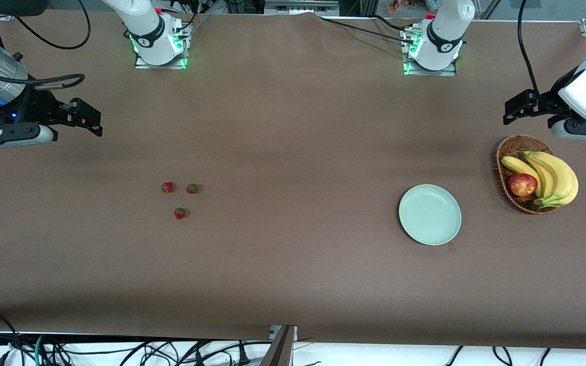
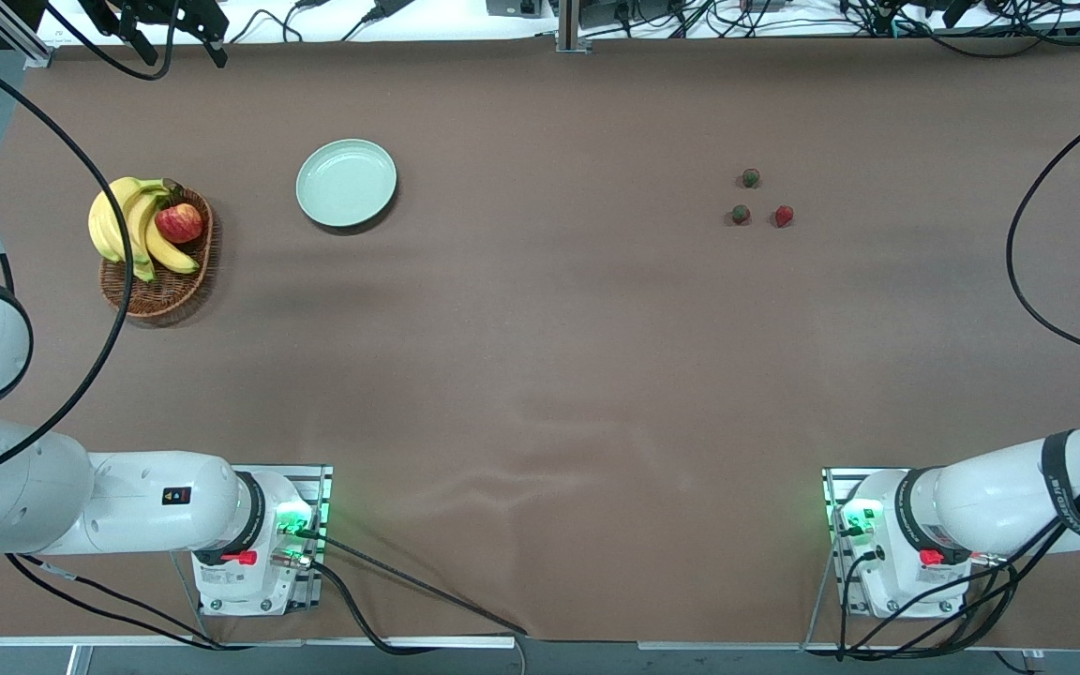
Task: Collect all strawberries into plate
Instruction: 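Move the right gripper toward the three strawberries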
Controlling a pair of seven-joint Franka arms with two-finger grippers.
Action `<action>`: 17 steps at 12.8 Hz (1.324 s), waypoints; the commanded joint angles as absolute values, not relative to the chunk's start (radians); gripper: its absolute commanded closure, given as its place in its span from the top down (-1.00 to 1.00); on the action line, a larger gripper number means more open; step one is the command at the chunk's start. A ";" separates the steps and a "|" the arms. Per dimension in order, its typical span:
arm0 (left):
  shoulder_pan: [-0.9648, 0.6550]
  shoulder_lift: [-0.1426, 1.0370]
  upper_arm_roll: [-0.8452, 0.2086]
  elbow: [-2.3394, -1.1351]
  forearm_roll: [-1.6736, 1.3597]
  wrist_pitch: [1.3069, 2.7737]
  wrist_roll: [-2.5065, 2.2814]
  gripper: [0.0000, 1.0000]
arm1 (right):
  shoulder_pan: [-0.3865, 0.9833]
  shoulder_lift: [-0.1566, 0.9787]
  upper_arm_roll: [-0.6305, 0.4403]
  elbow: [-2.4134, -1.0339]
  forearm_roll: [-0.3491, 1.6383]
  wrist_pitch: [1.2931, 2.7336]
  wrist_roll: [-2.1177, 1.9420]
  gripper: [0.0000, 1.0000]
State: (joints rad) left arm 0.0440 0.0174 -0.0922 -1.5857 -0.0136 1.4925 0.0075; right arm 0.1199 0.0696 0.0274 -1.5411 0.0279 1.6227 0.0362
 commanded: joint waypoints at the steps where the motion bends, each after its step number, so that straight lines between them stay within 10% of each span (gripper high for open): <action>1: 0.051 0.021 -0.098 -1.560 -0.008 1.473 0.005 1.00 | 0.109 0.072 0.035 -1.535 0.028 1.624 0.037 1.00; 11: 0.051 0.021 -0.098 -1.562 -0.008 1.473 0.005 1.00 | 0.086 0.084 0.029 -1.523 0.026 1.643 0.043 1.00; 17: 0.051 0.021 -0.098 -1.562 -0.008 1.473 0.005 1.00 | 0.130 0.277 0.037 -1.555 0.023 1.647 0.025 1.00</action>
State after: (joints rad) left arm 0.0443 0.0176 -0.0922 -1.5851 -0.0136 1.4925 0.0075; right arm 0.1148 0.2125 0.0336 -1.5510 0.0280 1.6425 0.0341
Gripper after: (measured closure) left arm 0.000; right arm 0.000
